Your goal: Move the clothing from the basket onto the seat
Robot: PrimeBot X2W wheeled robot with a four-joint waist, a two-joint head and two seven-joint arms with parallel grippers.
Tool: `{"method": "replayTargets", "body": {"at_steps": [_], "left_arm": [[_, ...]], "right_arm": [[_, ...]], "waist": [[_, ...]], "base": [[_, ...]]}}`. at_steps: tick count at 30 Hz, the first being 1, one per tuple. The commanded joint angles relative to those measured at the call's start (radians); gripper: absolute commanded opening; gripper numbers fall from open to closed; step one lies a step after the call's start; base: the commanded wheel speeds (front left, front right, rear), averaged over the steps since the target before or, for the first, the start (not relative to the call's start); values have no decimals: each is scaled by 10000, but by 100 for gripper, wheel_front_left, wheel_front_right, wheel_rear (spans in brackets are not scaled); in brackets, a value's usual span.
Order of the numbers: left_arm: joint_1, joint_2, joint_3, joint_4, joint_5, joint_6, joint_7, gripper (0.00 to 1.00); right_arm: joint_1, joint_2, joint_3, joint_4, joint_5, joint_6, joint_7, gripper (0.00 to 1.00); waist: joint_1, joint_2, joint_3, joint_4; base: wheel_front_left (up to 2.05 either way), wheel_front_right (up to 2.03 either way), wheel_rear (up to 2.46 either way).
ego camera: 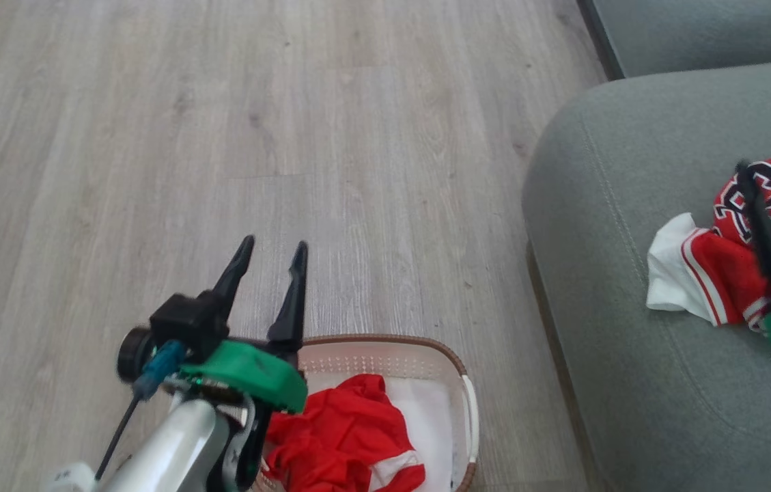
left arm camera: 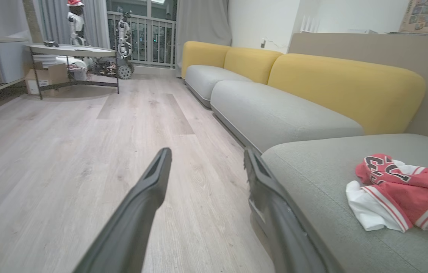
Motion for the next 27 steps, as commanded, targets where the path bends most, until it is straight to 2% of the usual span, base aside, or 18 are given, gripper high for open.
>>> {"method": "replayTargets", "body": {"at_steps": [1, 6, 12, 18, 27], "left_arm": [[-163, 260, 619, -361, 190, 71, -62, 100], [483, 110, 1334, -616, 437, 203, -62, 100], [1282, -130, 2055, -695, 1120, 281, -62, 100], [1779, -392, 2667, -786, 1732, 40, -62, 100], [2194, -1051, 3486, -805, 2551, -626, -62, 100]], "right_arm": [[478, 173, -404, -686, -358, -4, -90, 100], [1852, 1447, -894, -1458, -987, -4, -91, 100], [2773, 2464, -977, -1946, -1934, -4, -91, 100], [3216, 3024, -960, -2350, -2438, -4, -91, 100], [3369, 3442, -1322, -2403, -2806, -4, -91, 100]], "waist": [[1, -1, -59, 153], [1, -1, -149, 395], [1, -1, -232, 517], [1, -1, -220, 479], [1, -1, -198, 284]], "base": [[0, 0, 0], [0, 0, 0], [0, 0, 0], [0, 0, 0], [0, 0, 0]]}}
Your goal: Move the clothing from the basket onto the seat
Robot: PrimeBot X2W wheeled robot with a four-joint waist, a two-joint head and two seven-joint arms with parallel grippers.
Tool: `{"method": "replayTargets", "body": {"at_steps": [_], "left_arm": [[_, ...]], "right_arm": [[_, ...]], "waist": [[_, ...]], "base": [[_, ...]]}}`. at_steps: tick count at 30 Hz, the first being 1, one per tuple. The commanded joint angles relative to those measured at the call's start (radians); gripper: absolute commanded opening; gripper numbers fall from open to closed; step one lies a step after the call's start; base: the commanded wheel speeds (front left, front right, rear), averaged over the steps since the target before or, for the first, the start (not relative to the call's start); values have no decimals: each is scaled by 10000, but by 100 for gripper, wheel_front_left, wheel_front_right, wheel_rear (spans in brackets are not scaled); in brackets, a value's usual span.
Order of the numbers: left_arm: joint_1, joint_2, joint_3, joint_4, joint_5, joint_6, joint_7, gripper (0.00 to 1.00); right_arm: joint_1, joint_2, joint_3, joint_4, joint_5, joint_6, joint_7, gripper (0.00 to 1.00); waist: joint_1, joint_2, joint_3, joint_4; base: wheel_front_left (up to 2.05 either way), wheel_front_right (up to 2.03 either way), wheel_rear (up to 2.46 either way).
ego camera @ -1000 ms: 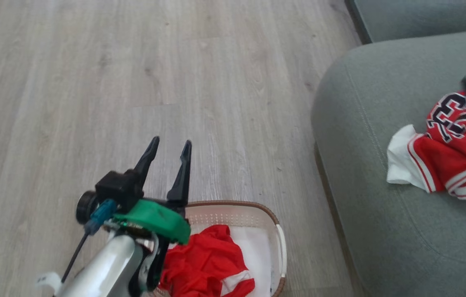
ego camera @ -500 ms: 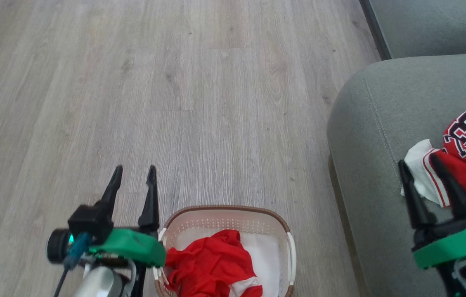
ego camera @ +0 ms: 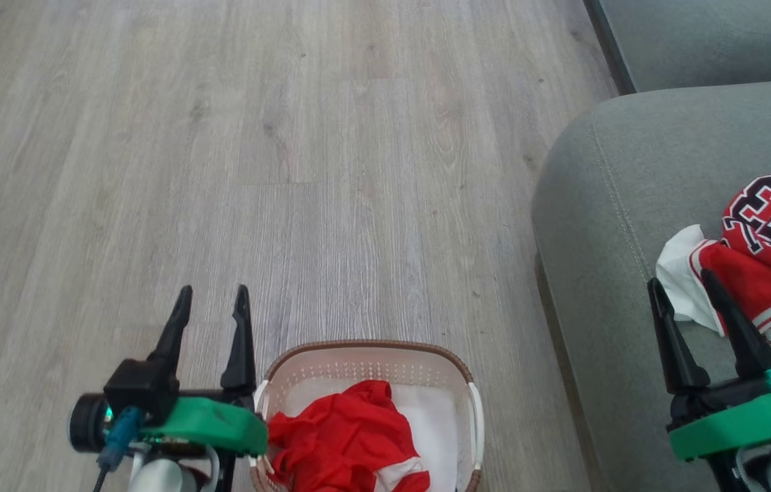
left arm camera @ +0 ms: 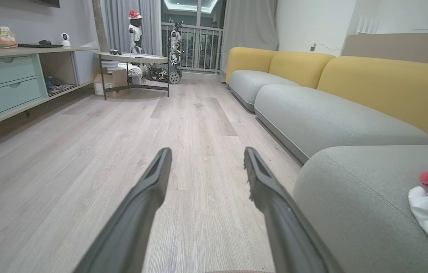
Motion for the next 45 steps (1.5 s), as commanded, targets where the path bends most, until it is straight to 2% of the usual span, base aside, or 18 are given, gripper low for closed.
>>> {"method": "replayTargets", "body": {"at_steps": [1, 11, 25, 36, 45], "left_arm": [[-231, -13, 489, -301, 139, -66, -63, 100], [-159, -496, 1076, -110, 637, -639, -63, 100], [-212, -866, 1435, 157, 1036, -1091, -63, 100], [-1123, -1049, 944, 507, 1396, -920, -63, 100], [-2653, -1078, -16, 2473, 968, -824, -63, 100]], "right_arm": [[-119, -88, 65, -376, -80, -2, -91, 100], [-185, -69, 25, -399, -35, -2, -91, 100], [-352, -202, 158, -488, 145, -2, -91, 100], [-1325, -816, 422, -842, 764, -2, -91, 100], [-2327, -1370, 429, -1003, 1192, -2, -91, 100]], "waist": [[1, -1, 5, -24], [1, -1, 94, -80], [1, -1, 421, -219], [1, -1, 2018, -730], [1, -1, 3401, -1036]], "base": [[0, 0, 0], [0, 0, 0], [0, 0, 0], [0, 0, 0], [0, 0, 0]]}}
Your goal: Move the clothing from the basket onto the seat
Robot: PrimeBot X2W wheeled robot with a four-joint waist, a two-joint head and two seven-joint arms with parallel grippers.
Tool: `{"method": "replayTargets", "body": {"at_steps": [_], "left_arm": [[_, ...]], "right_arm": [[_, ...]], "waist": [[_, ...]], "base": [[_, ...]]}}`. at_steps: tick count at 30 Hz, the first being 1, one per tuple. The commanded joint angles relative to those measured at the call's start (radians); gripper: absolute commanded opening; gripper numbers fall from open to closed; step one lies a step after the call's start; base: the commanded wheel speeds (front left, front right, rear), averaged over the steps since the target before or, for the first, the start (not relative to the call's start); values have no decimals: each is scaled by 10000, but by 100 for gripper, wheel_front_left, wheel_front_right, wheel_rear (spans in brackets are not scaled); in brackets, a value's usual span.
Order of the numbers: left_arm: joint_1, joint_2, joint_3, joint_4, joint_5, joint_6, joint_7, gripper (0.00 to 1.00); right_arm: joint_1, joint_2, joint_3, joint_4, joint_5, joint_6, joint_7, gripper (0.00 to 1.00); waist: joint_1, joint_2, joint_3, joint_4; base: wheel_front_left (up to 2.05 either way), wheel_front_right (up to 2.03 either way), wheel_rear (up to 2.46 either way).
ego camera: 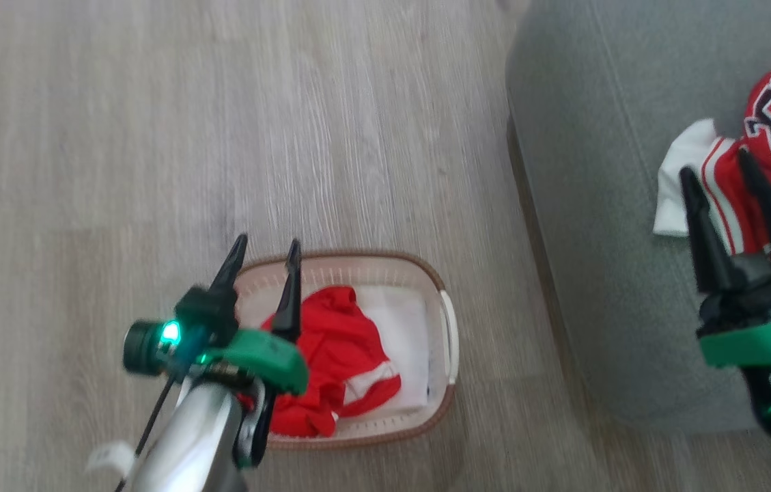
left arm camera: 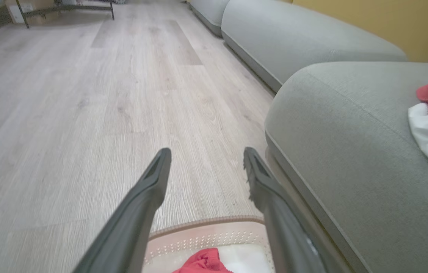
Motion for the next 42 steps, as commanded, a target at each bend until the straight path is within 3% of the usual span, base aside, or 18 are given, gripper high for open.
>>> {"method": "replayTargets", "body": {"at_steps": [1, 14, 25, 31, 37, 42], "left_arm": [[-558, -7, 146, -26, -107, 82, -61, 100], [-3050, -9, -1334, 4281, -2237, 66, -41, 100], [-4593, -10, -2960, 7059, -3906, -89, 937, 100], [-5105, -10, -3510, 7663, -4437, 116, 1555, 100], [-5556, -10, -3921, 8362, -5010, 483, 2833, 100], [-5948, -10, -4266, 8783, -5033, 1048, 3462, 100]], "right_arm": [[-298, -334, 48, -409, 72, -2, -66, 100], [-1838, -840, -22, -887, 521, -2, -66, 100], [-2873, -1069, -352, -1311, 801, -2, -66, 100], [-3166, -986, -456, -1437, 926, -2, -67, 100], [-3516, -836, -505, -1541, 1014, -2, -67, 100], [-3764, -769, -565, -1661, 1045, -2, -67, 100]], "waist": [[0, 0, 519, -152], [0, 0, 2613, -601], [0, 0, 4241, -958], [0, 0, 4904, -1177], [0, 0, 5652, -1526], [0, 0, 6186, -1725]], "base": [[0, 0, 0], [0, 0, 0], [0, 0, 0], [0, 0, 0], [0, 0, 0], [0, 0, 0]]}}
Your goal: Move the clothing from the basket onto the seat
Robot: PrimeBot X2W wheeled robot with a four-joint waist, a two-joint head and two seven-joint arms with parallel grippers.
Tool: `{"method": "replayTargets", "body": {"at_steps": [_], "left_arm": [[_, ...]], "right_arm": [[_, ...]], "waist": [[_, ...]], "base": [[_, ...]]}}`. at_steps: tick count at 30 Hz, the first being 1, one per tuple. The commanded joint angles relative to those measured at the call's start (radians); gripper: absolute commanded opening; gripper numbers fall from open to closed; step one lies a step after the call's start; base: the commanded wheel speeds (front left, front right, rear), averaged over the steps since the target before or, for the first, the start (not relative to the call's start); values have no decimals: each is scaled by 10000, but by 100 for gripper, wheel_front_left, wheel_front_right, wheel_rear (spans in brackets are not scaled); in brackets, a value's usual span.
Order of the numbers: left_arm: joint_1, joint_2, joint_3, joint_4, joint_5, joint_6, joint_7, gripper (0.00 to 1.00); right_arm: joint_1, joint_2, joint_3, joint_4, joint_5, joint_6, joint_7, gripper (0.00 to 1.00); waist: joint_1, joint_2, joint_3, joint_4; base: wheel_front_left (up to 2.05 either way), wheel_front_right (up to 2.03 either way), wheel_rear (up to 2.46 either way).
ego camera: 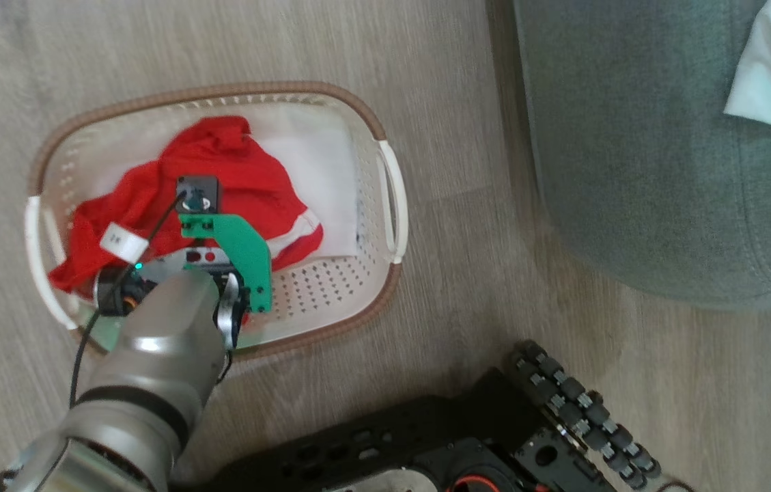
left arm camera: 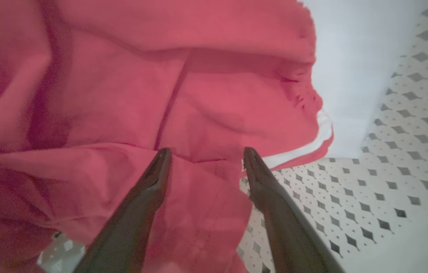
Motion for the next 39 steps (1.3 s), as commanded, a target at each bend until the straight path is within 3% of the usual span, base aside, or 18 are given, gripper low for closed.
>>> {"method": "replayTargets", "body": {"at_steps": [1, 11, 13, 16, 17, 28, 39], "left_arm": [[37, 51, 34, 19, 14, 142, 134, 100], [-163, 82, -407, 361, 116, 394, 1729, 100], [-158, 82, -415, 375, 82, 388, 1868, 85], [-161, 80, -421, 386, 38, 356, 1921, 28], [-171, 79, -426, 388, 26, 323, 1904, 0], [-102, 66, -416, 401, -160, -121, 1222, 0], [636, 53, -484, -24, -655, -888, 163, 0]], "right_arm": [[180, -142, -61, -363, 85, -2, -63, 100], [-32, 104, -326, -777, 149, -2, -63, 100], [-30, 121, -359, -816, 147, -2, -63, 100], [-31, 119, -382, -837, 155, -2, -63, 100], [-30, 117, -391, -847, 156, -2, -63, 100], [43, 159, -361, -756, 101, -2, -63, 100], [484, 209, -111, -455, -54, -2, -63, 100]], "waist": [[-1, 0, 335, -185], [-1, 0, 858, -298], [-1, 0, 837, -281], [-1, 0, 803, -264], [-1, 0, 795, -258], [-1, 0, 245, -184], [-1, 0, -1635, 34]], "base": [[0, 0, 0], [0, 0, 0], [0, 0, 0], [0, 0, 0], [0, 0, 0], [0, 0, 0], [0, 0, 0]]}}
